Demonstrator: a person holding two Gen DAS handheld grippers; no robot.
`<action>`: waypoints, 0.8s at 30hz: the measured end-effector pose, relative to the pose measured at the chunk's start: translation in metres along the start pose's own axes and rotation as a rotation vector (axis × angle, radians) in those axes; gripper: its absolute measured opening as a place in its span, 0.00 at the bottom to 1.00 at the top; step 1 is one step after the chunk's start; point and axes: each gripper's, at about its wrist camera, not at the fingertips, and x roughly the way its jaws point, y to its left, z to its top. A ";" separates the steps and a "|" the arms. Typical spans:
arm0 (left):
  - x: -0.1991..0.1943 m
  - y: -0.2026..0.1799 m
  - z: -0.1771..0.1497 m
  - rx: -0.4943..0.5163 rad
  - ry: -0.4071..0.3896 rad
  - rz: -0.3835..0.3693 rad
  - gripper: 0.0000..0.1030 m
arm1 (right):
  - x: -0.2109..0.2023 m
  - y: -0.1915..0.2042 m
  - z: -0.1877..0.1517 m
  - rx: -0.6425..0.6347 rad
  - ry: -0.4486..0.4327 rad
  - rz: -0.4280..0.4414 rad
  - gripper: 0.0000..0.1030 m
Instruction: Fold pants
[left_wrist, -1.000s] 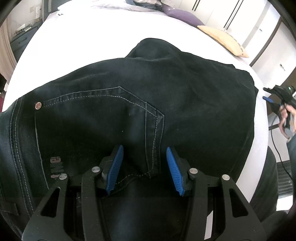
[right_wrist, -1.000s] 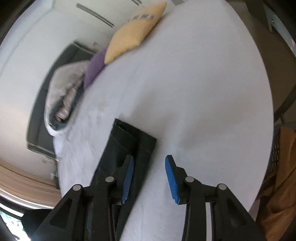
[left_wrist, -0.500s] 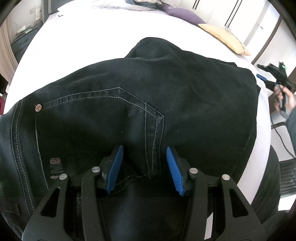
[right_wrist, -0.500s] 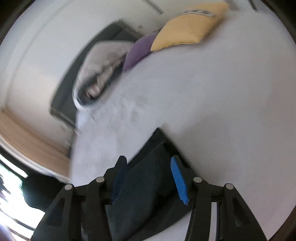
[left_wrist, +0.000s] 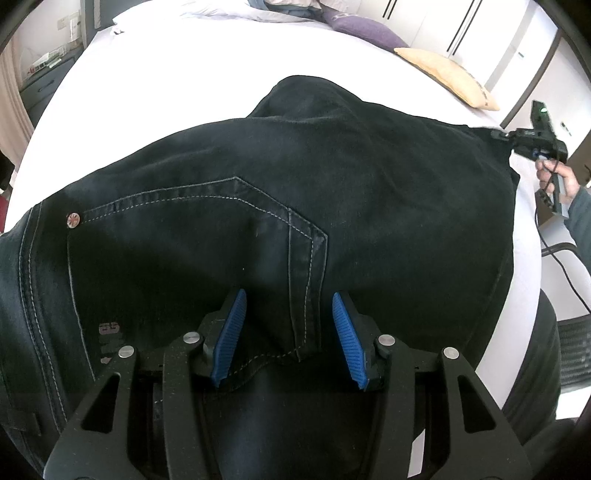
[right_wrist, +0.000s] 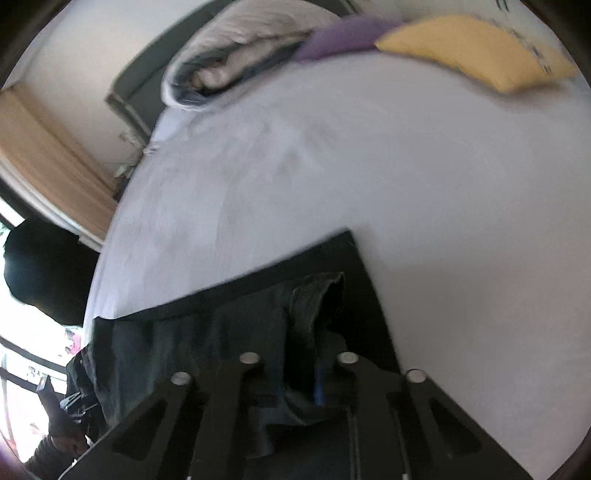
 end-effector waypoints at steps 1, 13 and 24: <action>0.000 0.000 0.000 0.000 -0.001 -0.001 0.46 | -0.011 0.010 -0.002 -0.031 -0.033 0.019 0.08; -0.002 0.001 -0.002 -0.002 -0.012 -0.003 0.46 | -0.117 0.025 0.062 0.351 -0.363 0.143 0.80; -0.004 0.002 -0.004 0.004 -0.014 0.000 0.46 | -0.113 0.020 0.014 0.175 -0.325 -0.165 0.75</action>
